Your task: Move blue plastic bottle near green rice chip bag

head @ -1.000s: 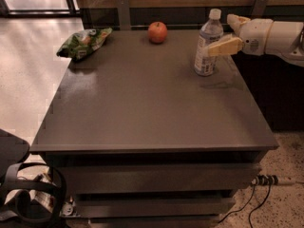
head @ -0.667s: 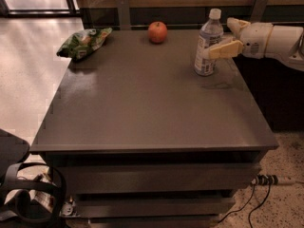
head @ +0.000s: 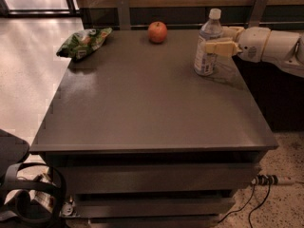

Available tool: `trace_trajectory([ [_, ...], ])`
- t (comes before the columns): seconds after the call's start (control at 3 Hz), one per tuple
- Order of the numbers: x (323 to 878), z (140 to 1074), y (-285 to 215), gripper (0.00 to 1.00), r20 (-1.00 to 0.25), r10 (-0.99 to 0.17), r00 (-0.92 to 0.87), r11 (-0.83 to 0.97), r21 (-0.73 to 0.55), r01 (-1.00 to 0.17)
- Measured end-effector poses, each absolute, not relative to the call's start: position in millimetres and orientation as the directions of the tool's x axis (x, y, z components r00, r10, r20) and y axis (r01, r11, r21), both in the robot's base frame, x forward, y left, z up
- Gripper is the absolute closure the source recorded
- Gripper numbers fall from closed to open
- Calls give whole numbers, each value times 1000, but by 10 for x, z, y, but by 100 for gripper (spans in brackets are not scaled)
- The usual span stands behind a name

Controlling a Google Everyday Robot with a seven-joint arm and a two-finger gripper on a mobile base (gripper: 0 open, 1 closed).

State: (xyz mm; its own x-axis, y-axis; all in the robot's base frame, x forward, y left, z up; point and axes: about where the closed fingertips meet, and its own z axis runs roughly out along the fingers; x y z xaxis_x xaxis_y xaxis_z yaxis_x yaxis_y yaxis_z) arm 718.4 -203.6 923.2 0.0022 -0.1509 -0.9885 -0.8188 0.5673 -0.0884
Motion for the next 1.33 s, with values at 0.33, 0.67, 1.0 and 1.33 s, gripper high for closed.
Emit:
trace_trajectory([
  [0.33,7189,9229,-2004,61,-989,-150,2,563,-87,-822],
  [0.67,7198,9223,-1956,93,-989,-149,2,558,-86,-826],
  [1.0,7214,9239,-1913,100,-989,-148,4,549,-86,-831],
  [1.33,7356,9454,-1630,100,-989,-142,29,476,-94,-874],
])
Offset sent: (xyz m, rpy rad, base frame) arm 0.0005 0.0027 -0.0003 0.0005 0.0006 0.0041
